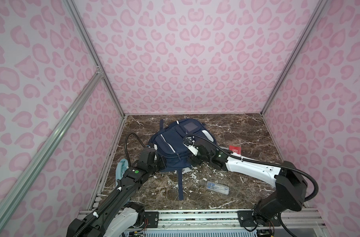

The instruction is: Pack the student bag

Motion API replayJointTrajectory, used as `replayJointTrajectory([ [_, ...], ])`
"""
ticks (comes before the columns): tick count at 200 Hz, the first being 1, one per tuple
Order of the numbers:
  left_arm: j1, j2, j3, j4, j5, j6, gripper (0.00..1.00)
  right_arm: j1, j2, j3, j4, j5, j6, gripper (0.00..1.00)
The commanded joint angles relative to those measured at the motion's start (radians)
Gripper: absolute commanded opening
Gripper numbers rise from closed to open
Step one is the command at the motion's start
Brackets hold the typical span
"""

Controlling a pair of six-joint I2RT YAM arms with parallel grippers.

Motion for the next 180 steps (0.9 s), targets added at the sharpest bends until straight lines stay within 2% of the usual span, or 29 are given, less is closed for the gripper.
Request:
replayJointTrajectory([
  [1,-0.033,-0.02,0.027,0.023,0.068,-0.03,0.03,0.034,-0.015,-0.066,0.178,-0.122,-0.122,0.97],
  [21,-0.041,-0.05,0.074,-0.072,0.062,0.025,0.03,0.089,0.035,-0.061,0.283,-0.122,-0.163,0.9],
  [34,-0.041,-0.046,0.103,-0.142,0.048,0.062,0.03,0.119,0.101,-0.014,0.292,-0.031,-0.175,0.85],
  [48,-0.041,-0.017,0.109,-0.172,0.085,0.082,0.03,0.129,0.168,0.057,0.261,0.052,-0.154,0.78],
  [62,-0.041,-0.002,0.079,-0.133,0.143,0.073,0.03,0.126,0.206,0.085,0.245,0.054,-0.138,0.72],
  [70,-0.041,-0.006,0.063,-0.108,0.157,0.066,0.03,0.124,0.217,0.08,0.247,0.044,-0.141,0.61],
  [89,-0.028,-0.019,0.064,-0.109,0.153,0.066,0.03,0.121,0.225,0.058,0.232,0.054,-0.144,0.28],
  [113,0.015,-0.042,0.072,-0.137,0.067,0.054,0.03,0.105,0.197,-0.004,0.231,0.029,-0.156,0.05],
  [129,0.056,-0.048,0.064,-0.147,-0.032,0.038,0.03,0.084,0.173,-0.048,0.24,0.024,-0.162,0.0],
  [137,0.077,-0.051,0.051,-0.142,-0.086,0.023,0.03,0.067,0.162,-0.06,0.24,0.024,-0.157,0.0],
  [161,0.121,-0.081,0.026,-0.085,-0.157,0.005,0.03,0.006,0.143,-0.081,0.239,0.028,-0.14,0.0],
  [180,0.143,-0.081,0.048,-0.121,-0.263,0.034,0.03,-0.044,0.124,-0.097,0.24,0.016,-0.143,0.0],
])
